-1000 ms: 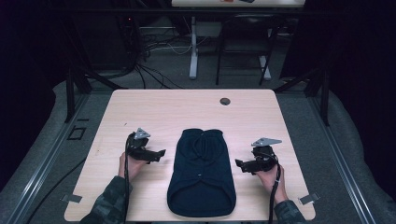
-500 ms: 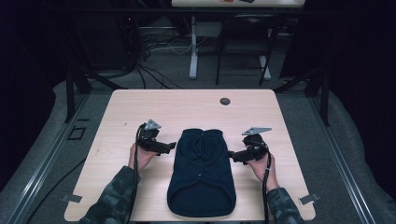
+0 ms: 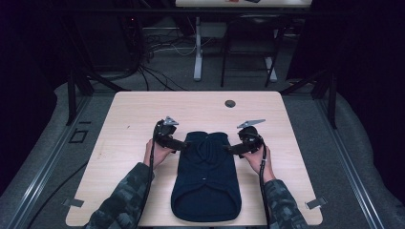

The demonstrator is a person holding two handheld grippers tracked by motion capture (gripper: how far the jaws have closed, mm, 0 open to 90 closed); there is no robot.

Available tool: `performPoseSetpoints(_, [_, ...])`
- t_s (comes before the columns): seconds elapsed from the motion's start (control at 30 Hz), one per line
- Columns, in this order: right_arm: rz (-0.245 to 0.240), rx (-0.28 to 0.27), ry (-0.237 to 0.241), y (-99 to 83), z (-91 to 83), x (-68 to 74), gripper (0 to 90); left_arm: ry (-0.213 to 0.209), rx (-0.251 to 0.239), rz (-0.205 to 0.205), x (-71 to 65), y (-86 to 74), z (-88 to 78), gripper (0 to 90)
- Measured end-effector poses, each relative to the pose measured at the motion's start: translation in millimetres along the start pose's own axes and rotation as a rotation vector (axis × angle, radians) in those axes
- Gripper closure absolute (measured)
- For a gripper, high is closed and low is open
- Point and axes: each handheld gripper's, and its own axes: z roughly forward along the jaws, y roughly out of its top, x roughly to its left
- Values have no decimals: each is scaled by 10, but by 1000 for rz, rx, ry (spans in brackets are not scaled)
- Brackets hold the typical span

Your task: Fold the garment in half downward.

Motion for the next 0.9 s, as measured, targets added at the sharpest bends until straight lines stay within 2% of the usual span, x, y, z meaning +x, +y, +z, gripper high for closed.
performPoseSetpoints(0.1, [-11, -4, -16, 44, 126, -32, 105, 2, 23, 5, -11, 38, 106, 1])
performPoseSetpoints(0.13, [1, 14, -8, 57, 165, -38, 104, 9, 25, 6, -23, 41, 147, 1])
performPoseSetpoints(0.3, [8, 28, -9, 104, 329, -64, 135, -9, 68, 16, -65, 47, 294, 14])
performPoseSetpoints(0.33, [12, 33, -11, 112, 359, -68, 153, -11, 74, 18, -74, 44, 316, 21])
performPoseSetpoints(0.37, [-1, 45, -34, 113, 415, -52, 212, -13, 79, 20, -82, 40, 334, 36])
performPoseSetpoints(0.5, [-11, 76, -32, 107, 480, -35, 258, -15, 91, 24, -88, 24, 370, 61])
performPoseSetpoints(0.53, [-13, 78, -15, 105, 491, -36, 274, -13, 89, 22, -88, 18, 375, 65])
performPoseSetpoints(0.67, [-25, 94, -27, 105, 530, -9, 304, -3, 85, 33, -109, 11, 370, 95])
performPoseSetpoints(0.83, [-82, 104, -50, 112, 549, 39, 333, -17, 81, 55, -150, 17, 355, 194])
performPoseSetpoints(0.9, [-78, 94, -59, 104, 555, 62, 347, -24, 85, 63, -159, 21, 348, 235])
